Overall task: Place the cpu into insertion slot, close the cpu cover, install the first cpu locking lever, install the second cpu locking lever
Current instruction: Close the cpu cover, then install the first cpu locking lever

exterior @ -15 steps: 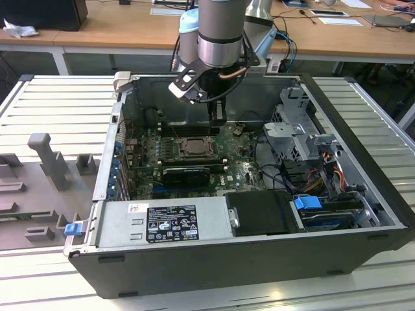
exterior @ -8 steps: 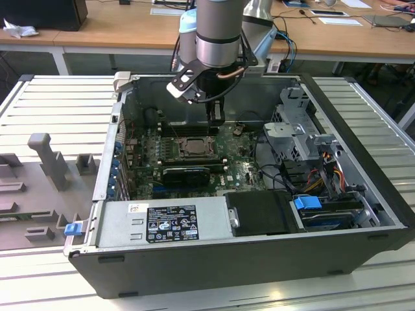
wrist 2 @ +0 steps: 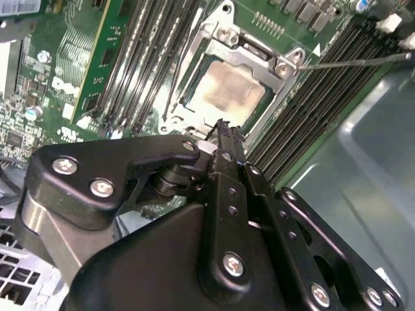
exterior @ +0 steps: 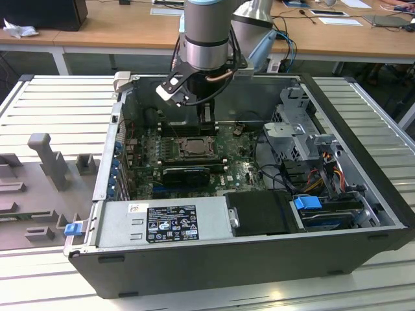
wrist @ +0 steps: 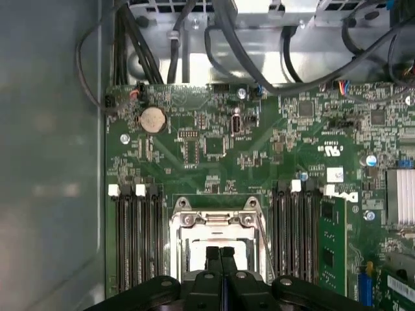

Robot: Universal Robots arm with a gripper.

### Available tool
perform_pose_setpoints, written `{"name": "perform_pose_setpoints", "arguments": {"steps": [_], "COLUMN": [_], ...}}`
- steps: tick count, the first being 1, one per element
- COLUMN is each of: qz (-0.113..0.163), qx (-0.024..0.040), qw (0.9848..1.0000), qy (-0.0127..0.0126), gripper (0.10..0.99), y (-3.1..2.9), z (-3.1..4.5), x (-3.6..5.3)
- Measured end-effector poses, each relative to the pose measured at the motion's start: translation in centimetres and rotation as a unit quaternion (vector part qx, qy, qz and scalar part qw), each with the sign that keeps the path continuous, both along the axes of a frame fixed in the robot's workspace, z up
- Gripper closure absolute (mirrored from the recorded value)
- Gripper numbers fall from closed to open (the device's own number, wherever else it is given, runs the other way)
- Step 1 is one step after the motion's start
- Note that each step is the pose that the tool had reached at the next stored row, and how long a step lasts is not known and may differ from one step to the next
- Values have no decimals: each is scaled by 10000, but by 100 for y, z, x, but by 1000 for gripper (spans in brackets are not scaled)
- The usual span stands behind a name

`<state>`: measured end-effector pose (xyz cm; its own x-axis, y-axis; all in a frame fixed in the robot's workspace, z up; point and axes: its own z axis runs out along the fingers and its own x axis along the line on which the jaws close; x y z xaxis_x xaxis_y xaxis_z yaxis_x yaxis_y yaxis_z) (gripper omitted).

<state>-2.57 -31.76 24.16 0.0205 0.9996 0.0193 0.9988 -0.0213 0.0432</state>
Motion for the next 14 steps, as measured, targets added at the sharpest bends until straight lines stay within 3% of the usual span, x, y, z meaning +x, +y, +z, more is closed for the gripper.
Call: {"name": "perform_pose_setpoints", "arguments": {"steps": [1, 2, 8, 10, 14], "qz": [-1, -1, 0, -1, -1], "qx": [0, 7, 8, 8, 19], "qw": [10000, 10000, 10000, 10000, 10000], "qy": [35, 40, 41, 41, 41], "gripper": [980, 980, 980, 980, 980], "y": [-1, 1, 0, 0, -1], "z": [-33, -41, -39, 13, 45], "x": [-69, -123, -186, -186, -186]}}
